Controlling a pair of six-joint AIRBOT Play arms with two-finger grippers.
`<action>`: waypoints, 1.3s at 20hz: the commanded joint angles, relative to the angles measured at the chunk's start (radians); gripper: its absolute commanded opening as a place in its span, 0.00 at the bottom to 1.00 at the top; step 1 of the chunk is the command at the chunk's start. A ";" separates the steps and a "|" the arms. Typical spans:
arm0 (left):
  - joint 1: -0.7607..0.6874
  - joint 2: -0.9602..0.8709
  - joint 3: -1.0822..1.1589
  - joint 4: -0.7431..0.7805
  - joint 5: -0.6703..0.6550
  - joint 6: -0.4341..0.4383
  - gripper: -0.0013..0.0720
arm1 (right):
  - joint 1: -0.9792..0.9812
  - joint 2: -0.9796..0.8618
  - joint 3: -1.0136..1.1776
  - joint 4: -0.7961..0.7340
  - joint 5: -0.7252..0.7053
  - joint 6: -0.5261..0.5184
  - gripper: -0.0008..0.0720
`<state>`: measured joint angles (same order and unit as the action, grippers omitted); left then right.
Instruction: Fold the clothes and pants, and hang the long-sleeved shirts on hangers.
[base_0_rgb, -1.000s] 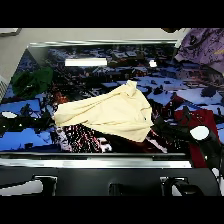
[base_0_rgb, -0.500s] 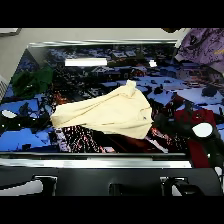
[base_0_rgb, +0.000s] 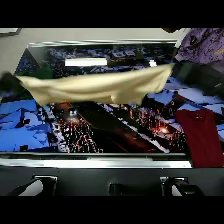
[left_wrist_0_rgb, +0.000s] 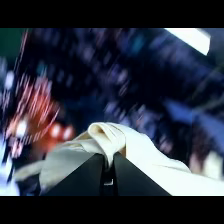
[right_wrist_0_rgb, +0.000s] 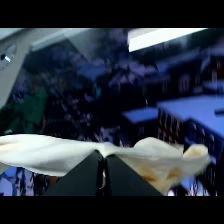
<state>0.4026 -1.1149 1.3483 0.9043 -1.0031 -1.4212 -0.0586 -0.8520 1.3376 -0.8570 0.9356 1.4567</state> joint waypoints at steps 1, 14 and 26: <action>0.003 0.169 0.231 -0.007 -0.018 -0.013 0.05 | 0.000 0.011 0.369 -0.036 0.098 -0.047 0.04; 0.002 0.454 0.219 0.352 -0.147 -0.339 0.05 | 0.000 -0.101 0.650 -0.203 0.268 0.213 0.04; -0.113 -0.381 -0.146 0.241 0.016 -0.330 0.05 | 0.102 -1.057 0.611 -0.101 0.204 0.201 0.04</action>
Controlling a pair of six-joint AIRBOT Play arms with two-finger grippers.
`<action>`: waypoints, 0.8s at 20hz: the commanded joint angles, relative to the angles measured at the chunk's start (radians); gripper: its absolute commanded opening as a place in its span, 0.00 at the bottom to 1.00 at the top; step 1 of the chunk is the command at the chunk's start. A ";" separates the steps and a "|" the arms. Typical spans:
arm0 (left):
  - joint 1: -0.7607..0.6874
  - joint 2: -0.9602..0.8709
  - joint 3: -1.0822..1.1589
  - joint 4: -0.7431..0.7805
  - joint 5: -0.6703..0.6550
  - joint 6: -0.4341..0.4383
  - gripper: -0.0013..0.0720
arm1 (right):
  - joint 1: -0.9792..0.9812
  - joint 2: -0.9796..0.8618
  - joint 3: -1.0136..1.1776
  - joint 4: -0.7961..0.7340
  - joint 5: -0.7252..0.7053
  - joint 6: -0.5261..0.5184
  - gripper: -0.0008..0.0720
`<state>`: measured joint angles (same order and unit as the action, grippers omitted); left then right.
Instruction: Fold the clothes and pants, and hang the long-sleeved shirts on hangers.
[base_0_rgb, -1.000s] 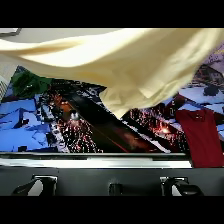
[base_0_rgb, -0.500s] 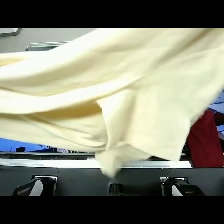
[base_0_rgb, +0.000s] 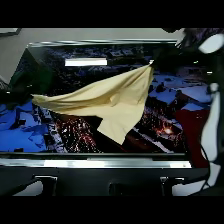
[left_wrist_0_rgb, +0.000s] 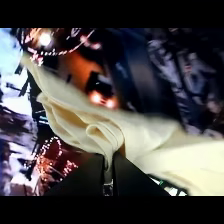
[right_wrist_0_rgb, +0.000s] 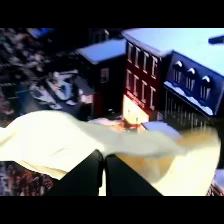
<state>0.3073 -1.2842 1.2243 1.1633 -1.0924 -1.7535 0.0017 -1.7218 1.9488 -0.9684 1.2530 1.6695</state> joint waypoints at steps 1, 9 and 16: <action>-0.017 -0.269 -0.003 -0.020 0.138 0.002 0.05 | 0.060 -0.231 0.000 0.011 -0.178 -0.007 0.04; -0.013 -0.433 0.166 -0.019 0.195 0.003 0.14 | 0.129 -0.283 0.003 0.019 -0.353 0.027 0.12; 0.102 -0.317 0.200 0.118 0.006 0.003 1.00 | -0.022 -0.119 0.003 -0.065 0.071 -0.023 0.58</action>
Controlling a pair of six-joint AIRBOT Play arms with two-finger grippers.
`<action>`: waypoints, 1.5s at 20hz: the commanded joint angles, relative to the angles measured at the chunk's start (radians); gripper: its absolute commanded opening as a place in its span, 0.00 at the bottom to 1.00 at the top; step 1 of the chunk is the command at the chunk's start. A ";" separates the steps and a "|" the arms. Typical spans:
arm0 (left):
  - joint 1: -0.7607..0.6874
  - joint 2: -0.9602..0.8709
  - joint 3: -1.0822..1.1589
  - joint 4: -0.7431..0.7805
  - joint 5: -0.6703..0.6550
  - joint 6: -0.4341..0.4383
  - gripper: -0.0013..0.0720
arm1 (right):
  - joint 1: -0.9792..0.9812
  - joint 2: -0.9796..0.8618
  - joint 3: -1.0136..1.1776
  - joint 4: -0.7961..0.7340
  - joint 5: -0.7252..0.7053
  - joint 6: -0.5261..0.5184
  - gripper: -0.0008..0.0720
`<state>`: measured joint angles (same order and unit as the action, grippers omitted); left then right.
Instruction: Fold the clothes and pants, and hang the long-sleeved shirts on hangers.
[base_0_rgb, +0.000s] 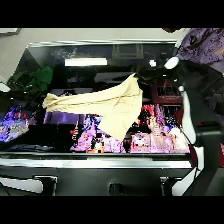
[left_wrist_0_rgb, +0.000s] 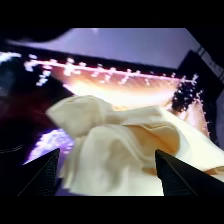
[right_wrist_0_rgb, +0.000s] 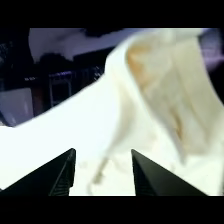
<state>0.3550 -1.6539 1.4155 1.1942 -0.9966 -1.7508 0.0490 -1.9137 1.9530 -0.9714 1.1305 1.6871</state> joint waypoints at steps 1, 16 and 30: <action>0.084 0.081 0.004 0.118 -0.121 0.008 1.00 | -0.102 0.106 -0.007 -0.102 0.256 -0.066 0.58; 0.254 0.222 -0.235 0.105 -0.118 0.014 1.00 | -0.089 0.409 -0.972 0.290 -0.136 -0.314 0.66; 0.254 0.216 -0.235 0.081 -0.101 0.057 1.00 | 0.019 0.301 -0.972 0.346 -0.264 -0.274 0.05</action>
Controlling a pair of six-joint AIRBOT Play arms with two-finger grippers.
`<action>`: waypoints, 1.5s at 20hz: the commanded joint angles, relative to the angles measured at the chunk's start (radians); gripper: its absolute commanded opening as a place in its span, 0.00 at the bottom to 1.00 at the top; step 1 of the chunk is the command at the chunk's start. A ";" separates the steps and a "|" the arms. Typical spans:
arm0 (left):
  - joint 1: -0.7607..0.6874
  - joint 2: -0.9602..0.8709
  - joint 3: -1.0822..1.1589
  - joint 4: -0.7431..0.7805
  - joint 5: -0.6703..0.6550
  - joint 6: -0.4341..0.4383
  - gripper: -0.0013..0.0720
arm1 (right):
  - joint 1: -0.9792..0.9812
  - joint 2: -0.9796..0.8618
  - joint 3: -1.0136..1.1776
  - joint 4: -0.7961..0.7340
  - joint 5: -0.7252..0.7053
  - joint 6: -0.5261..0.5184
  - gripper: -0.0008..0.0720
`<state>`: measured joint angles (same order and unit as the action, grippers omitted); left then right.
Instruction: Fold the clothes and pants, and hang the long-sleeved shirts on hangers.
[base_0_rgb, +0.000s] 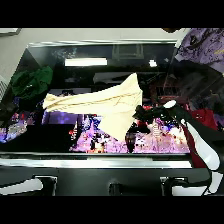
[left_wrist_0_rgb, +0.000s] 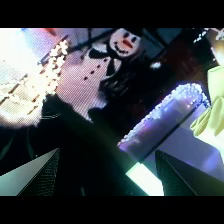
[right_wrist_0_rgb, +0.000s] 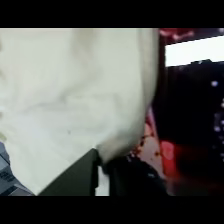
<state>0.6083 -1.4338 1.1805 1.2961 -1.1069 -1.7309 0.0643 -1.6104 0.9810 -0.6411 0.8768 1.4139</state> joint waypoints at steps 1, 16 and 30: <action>0.002 -0.011 0.000 -0.051 0.019 0.068 1.00 | 0.003 -0.001 0.000 0.015 -0.007 0.000 0.04; -0.140 -0.291 0.000 -0.411 0.212 0.288 0.97 | -0.058 0.191 0.003 -0.242 0.064 0.196 0.04; -0.167 -0.300 0.000 -0.433 0.155 0.285 0.18 | -0.058 0.198 0.003 -0.235 0.063 0.207 0.04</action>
<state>0.4416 -1.7359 1.1778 0.8761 -0.9543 -1.4467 0.0063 -1.4178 0.9825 -0.8783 0.9413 1.6169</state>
